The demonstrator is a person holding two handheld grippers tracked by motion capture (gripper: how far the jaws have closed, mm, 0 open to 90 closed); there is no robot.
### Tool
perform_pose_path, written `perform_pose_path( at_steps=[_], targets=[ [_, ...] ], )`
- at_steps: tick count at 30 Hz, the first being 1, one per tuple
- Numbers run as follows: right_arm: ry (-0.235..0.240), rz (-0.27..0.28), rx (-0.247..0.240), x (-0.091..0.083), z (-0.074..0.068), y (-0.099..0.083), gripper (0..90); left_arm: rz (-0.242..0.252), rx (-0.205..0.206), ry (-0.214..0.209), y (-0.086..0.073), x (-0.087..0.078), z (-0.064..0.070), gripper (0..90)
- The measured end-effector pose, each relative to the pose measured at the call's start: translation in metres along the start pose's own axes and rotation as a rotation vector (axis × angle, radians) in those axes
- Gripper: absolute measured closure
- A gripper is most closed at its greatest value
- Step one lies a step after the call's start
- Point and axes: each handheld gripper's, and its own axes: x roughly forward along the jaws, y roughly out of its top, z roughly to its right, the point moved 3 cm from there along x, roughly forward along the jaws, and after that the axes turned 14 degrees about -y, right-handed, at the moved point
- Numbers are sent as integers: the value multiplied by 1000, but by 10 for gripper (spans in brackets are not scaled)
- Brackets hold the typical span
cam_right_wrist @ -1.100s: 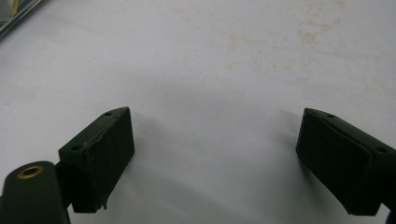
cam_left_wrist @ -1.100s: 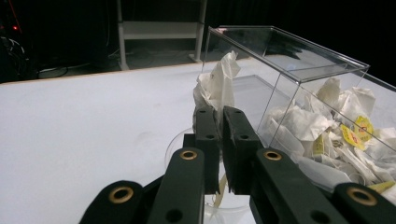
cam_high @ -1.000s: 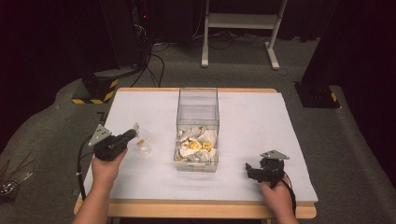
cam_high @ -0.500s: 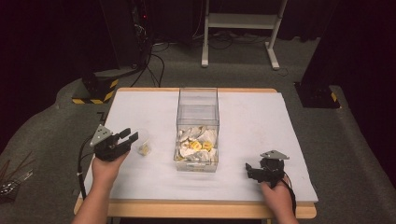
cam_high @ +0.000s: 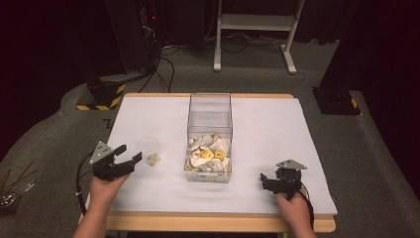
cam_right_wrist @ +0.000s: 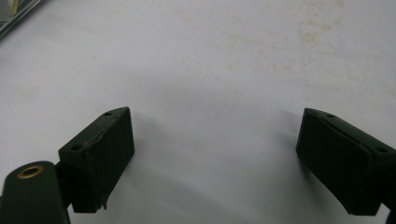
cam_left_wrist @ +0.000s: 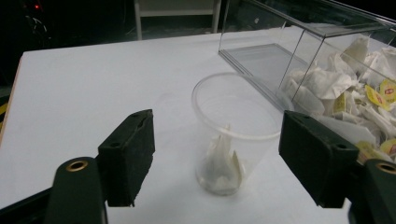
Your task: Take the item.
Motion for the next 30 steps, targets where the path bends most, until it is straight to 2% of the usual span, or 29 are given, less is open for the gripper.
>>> perform_pose_path(
  at_steps=[1, 2, 4, 5, 7, 9, 10, 13, 16, 17, 19, 20, 21, 30],
  targets=[
    [0, 0, 0, 0, 0, 0, 112, -72, 33, 4, -8, -7, -6, 249],
    [0, 0, 0, 0, 0, 0, 112, -72, 33, 4, -8, -7, -6, 241],
    [0, 0, 1, 0, 0, 0, 112, -105, 21, 14, -17, -8, -12, 228],
    [0, -1, 1, 0, 0, 0, 112, -124, 2, 20, -25, -9, -17, 225],
    [0, 0, 1, 0, 0, 0, 112, -138, -14, 21, -31, -10, -20, 222],
    [0, -1, 1, 0, 0, 0, 112, -171, -35, 20, -41, -10, -25, 213],
    [0, 0, 0, 0, 0, 0, 112, -209, -43, 27, -48, -9, -27, 198],
    [0, 0, 0, 0, 0, 0, 112, -266, -26, 41, -57, -8, -29, 188],
    [0, 0, 1, 0, 0, 0, 111, -289, -22, 48, -59, -7, -28, 168],
    [0, 0, 0, 0, 0, 0, 111, -310, -7, 61, -60, -4, -26, 162],
    [0, -1, 2, 0, 0, 0, 112, -365, -9, 80, -64, 1, -25, 152],
    [0, -1, 2, 0, 0, 0, 112, -365, -9, 80, -64, 1, -25, 143],
    [0, 0, 0, 0, 0, 0, 111, -381, 23, 108, -65, 4, -22, 134],
    [0, 0, 3, 0, 0, 0, 112, -369, 13, 112, -66, 4, -21, 131]
  ],
)
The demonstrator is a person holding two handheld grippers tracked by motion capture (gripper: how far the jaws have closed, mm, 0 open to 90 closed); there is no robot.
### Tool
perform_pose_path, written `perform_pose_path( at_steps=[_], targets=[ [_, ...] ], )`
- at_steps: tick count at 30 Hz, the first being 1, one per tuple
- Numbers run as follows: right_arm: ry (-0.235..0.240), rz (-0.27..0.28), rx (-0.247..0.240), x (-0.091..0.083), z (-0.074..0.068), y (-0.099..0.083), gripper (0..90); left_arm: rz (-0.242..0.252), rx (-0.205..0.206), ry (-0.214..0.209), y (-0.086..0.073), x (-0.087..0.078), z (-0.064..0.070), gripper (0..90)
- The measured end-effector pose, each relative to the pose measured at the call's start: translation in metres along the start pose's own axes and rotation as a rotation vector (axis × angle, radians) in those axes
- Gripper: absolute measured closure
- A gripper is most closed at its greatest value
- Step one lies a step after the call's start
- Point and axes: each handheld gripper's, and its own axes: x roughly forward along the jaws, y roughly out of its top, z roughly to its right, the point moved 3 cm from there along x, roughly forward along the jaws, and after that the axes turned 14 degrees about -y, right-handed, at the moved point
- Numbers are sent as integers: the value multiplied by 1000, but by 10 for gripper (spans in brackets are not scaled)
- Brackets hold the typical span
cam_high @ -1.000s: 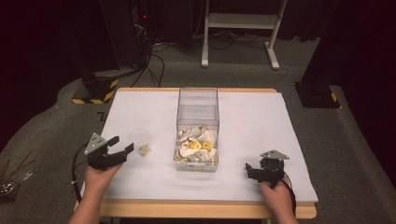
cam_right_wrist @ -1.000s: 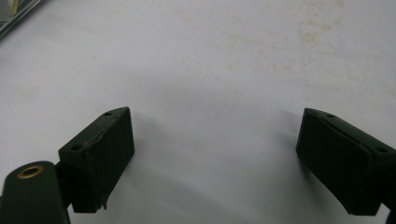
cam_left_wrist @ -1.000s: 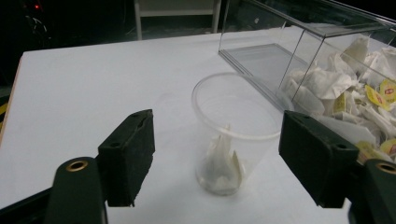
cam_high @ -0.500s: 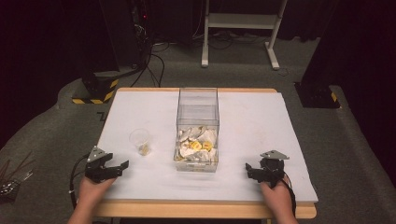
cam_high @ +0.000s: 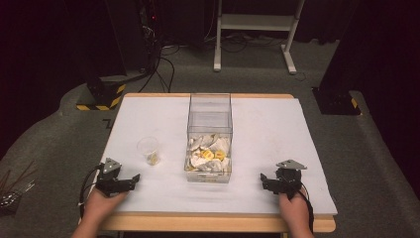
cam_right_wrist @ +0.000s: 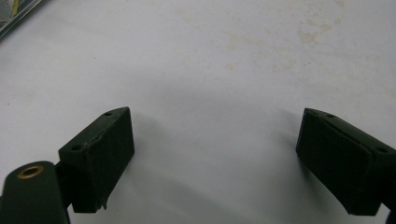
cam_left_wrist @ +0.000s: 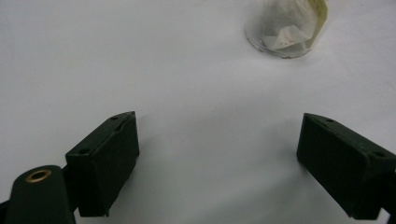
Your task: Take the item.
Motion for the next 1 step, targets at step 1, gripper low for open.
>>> perform_pose_path(
  at_steps=[1],
  targets=[
    [0, 1, -1, 0, 0, 0, 112, 0, 0, 0, 0, 0, 0, 131]
  ],
)
